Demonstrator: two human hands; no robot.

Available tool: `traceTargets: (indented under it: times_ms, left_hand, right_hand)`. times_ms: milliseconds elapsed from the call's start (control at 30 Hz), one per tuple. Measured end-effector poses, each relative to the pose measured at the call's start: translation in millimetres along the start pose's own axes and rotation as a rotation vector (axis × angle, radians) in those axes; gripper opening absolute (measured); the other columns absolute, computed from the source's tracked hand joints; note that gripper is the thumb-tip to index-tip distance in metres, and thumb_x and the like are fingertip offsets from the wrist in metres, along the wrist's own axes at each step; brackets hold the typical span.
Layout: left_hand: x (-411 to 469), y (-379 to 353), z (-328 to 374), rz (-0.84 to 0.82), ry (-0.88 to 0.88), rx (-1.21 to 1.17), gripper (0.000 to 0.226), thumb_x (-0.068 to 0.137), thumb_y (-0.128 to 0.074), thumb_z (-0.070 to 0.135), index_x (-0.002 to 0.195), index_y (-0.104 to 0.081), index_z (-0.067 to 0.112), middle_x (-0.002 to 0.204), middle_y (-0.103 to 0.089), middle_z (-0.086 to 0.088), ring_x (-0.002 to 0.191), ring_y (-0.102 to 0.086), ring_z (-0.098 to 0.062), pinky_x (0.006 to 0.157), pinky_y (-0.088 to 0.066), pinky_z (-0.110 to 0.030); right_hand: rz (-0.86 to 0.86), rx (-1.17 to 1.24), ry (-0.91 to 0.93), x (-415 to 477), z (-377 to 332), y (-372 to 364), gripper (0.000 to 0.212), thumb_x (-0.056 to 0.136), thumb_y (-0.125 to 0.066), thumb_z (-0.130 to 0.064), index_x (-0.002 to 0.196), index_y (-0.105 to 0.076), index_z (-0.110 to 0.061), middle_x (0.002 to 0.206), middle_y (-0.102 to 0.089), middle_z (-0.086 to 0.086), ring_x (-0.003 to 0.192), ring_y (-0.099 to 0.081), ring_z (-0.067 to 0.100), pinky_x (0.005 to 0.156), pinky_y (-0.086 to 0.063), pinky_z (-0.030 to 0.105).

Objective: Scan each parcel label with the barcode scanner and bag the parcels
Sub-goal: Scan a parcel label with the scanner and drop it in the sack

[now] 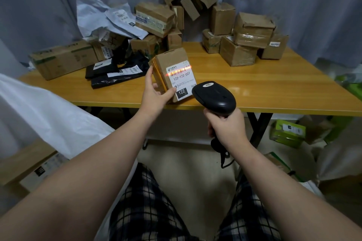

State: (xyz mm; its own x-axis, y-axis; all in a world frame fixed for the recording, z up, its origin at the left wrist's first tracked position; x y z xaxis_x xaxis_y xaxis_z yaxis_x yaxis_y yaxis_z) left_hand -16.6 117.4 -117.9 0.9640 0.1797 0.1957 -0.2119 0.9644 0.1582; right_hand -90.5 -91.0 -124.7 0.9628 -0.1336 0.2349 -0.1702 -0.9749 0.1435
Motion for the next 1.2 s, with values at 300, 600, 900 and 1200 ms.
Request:
traceTargets:
  times_ms: [300, 600, 900, 1200]
  left_hand:
    - [3.0, -3.1, -1.3, 0.0, -0.009, 0.025, 0.094, 0.086, -0.069, 0.008, 0.151, -0.009, 0.04, 0.14, -0.041, -0.011, 0.126, -0.051, -0.028, 0.097, -0.05, -0.049]
    - [-0.6, -3.6, -1.5, -0.002, -0.057, 0.062, 0.098, 0.085, -0.07, 0.009, 0.151, -0.005, 0.04, 0.145, -0.036, -0.01, 0.132, -0.044, -0.028, 0.103, -0.046, -0.049]
    - [-41.2, 38.1, 21.0, 0.107, -0.176, 0.069, 0.096, 0.083, -0.075, 0.022, 0.151, -0.009, 0.04, 0.131, -0.048, -0.006, 0.109, -0.058, -0.017, 0.081, -0.055, -0.021]
    - [-172.2, 192.7, -33.4, 0.606, -0.088, 0.036, 0.086, 0.083, -0.067, -0.006, 0.144, -0.019, 0.031, 0.104, -0.053, 0.007, 0.082, -0.063, -0.007, 0.072, -0.052, -0.012]
  right_hand:
    - [0.002, -0.009, 0.008, 0.6, 8.6, 2.3, 0.014, 0.084, -0.067, -0.002, 0.071, -0.061, -0.003, 0.047, -0.051, 0.004, 0.037, -0.05, 0.009, 0.042, -0.044, 0.022]
    - [-0.006, 0.04, 0.001, 0.6, 5.4, 2.4, 0.025, 0.084, -0.069, -0.004, 0.064, -0.058, -0.015, 0.042, -0.049, -0.003, 0.037, -0.048, 0.011, 0.041, -0.042, 0.022]
    - [-0.169, 0.112, 0.07, -10.6, -22.7, -36.2, 0.027, 0.083, -0.07, 0.001, 0.063, -0.057, -0.014, 0.045, -0.05, -0.007, 0.043, -0.047, 0.009, 0.045, -0.041, 0.021]
    - [-0.557, -0.004, 0.047, -45.2, -21.5, -180.9, 0.03, 0.079, -0.078, -0.012, 0.105, -0.065, -0.014, 0.084, -0.069, -0.013, 0.08, -0.064, -0.003, 0.07, -0.049, 0.017]
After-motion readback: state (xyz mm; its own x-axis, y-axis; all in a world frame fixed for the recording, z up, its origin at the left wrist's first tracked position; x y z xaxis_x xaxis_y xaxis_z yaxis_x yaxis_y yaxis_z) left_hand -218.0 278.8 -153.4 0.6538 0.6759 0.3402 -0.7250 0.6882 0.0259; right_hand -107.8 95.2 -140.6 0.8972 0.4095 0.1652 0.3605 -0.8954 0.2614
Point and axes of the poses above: each hand's wrist, its own x-axis towards the middle knuckle, its own y-axis out of the back of the hand, z = x × y, the point moved 6 cm from there along x, towards the middle knuckle
